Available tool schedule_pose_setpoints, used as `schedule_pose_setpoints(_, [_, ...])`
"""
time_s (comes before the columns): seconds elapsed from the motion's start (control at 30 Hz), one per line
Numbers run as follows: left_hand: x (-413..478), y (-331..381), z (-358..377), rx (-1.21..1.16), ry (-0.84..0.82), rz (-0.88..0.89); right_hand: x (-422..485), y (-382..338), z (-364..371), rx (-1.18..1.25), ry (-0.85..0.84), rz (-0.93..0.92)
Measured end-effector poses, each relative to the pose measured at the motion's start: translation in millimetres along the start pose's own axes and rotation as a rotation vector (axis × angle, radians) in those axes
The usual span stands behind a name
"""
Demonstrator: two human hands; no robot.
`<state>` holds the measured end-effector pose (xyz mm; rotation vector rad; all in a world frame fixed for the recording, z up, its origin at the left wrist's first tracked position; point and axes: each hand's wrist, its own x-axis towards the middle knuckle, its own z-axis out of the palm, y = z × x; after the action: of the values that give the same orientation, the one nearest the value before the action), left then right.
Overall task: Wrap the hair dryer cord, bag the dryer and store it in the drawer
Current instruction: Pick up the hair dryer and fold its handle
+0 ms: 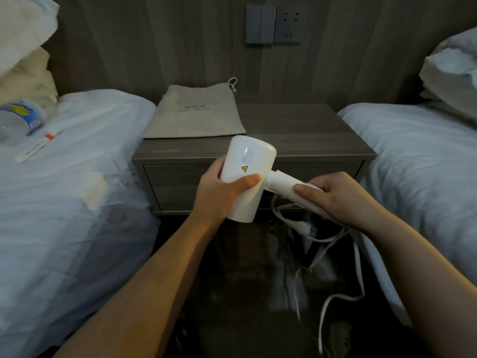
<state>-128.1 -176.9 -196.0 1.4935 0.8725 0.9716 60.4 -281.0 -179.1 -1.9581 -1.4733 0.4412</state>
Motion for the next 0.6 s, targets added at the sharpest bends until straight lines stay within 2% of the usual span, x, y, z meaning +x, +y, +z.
schedule_pose_setpoints(0.2, [-5.8, -1.9, 13.4, -0.033, -0.010, -0.016, -12.4, 1.6, -3.6, -0.007, 0.036, 0.037])
schedule_pose_setpoints(0.33, [-11.8, -5.0, 25.6, -0.298, 0.054, -0.201, -11.9, -11.4, 8.8, 0.097, 0.118, 0.097])
schedule_pose_setpoints(0.47, [-4.1, -1.4, 19.3, -0.155, -0.025, -0.154, -9.6, -9.0, 4.6, 0.070, 0.092, 0.077])
schedule_pose_setpoints(0.53, [-2.6, 0.6, 13.6, -0.186, -0.117, -0.179, -8.7, -5.6, -4.5, 0.029, 0.064, 0.056])
schedule_pose_setpoints(0.6, [-3.5, 2.9, 11.0, -0.274, -0.141, -0.223, -10.7, -5.2, -9.6, 0.006, 0.002, 0.044])
